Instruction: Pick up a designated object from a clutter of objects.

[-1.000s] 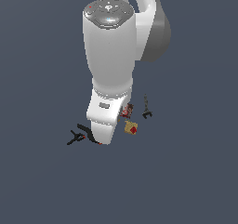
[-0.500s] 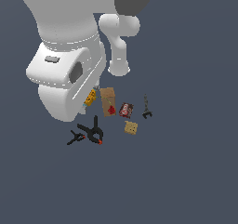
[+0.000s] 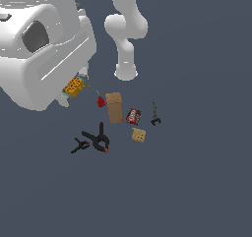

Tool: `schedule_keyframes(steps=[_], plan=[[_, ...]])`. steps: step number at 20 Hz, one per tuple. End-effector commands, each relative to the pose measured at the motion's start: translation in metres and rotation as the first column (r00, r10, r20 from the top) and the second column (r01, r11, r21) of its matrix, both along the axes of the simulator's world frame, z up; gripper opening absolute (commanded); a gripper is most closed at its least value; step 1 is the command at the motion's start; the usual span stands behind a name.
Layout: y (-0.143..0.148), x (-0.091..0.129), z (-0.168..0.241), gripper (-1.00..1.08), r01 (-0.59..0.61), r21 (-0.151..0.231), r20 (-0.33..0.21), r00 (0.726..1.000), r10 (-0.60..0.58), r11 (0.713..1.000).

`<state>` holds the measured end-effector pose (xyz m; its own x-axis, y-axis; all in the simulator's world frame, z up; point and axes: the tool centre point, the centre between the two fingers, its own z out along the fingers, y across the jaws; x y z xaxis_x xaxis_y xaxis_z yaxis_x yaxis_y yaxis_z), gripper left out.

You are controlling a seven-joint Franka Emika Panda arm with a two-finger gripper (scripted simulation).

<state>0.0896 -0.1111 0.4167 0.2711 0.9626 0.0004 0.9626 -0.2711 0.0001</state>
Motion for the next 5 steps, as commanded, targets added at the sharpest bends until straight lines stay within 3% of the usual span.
schedule_keyframes(steps=[1, 5], plan=[[-0.0035, 0.0002, 0.0058, -1.0, -0.001, 0.0, 0.0, 1.0, 0.001, 1.0], [-0.0053, 0.0004, 0.0086, -1.0, -0.001, 0.0, 0.0, 1.0, 0.001, 1.0]])
